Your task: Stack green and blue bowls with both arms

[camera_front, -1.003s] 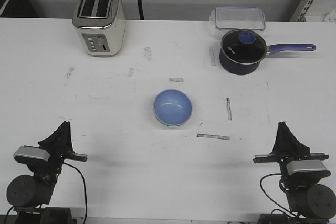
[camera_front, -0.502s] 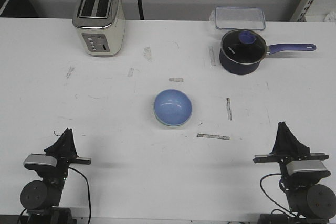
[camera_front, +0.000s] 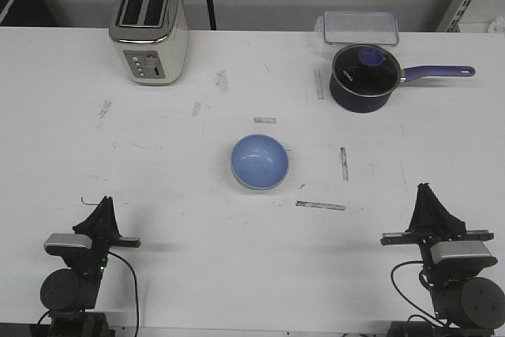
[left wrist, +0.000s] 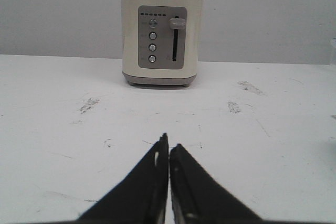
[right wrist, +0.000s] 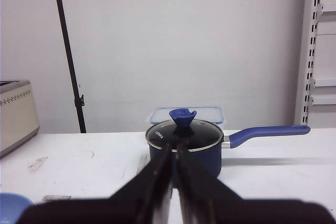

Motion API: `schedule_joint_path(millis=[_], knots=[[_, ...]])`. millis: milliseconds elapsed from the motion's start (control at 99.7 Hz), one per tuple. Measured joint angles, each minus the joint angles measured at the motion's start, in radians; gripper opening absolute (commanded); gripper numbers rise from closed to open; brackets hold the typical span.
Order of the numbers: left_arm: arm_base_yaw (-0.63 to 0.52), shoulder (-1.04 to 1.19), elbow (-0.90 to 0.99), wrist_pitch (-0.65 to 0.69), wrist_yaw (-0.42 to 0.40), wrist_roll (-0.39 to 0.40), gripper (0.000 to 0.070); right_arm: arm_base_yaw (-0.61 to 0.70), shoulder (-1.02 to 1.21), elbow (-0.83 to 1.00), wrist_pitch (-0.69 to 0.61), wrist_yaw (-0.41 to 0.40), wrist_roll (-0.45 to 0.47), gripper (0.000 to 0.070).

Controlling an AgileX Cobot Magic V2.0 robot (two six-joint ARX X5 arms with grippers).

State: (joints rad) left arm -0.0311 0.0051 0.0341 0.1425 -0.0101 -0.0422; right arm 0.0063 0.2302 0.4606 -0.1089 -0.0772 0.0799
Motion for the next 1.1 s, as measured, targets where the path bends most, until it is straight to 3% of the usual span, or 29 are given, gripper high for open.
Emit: schedule_joint_path(millis=[1104], knots=[[0.000,0.000,0.000,0.002,-0.017,0.044,0.0002,0.000,0.000,0.000,0.000,0.000,0.000,0.0006]])
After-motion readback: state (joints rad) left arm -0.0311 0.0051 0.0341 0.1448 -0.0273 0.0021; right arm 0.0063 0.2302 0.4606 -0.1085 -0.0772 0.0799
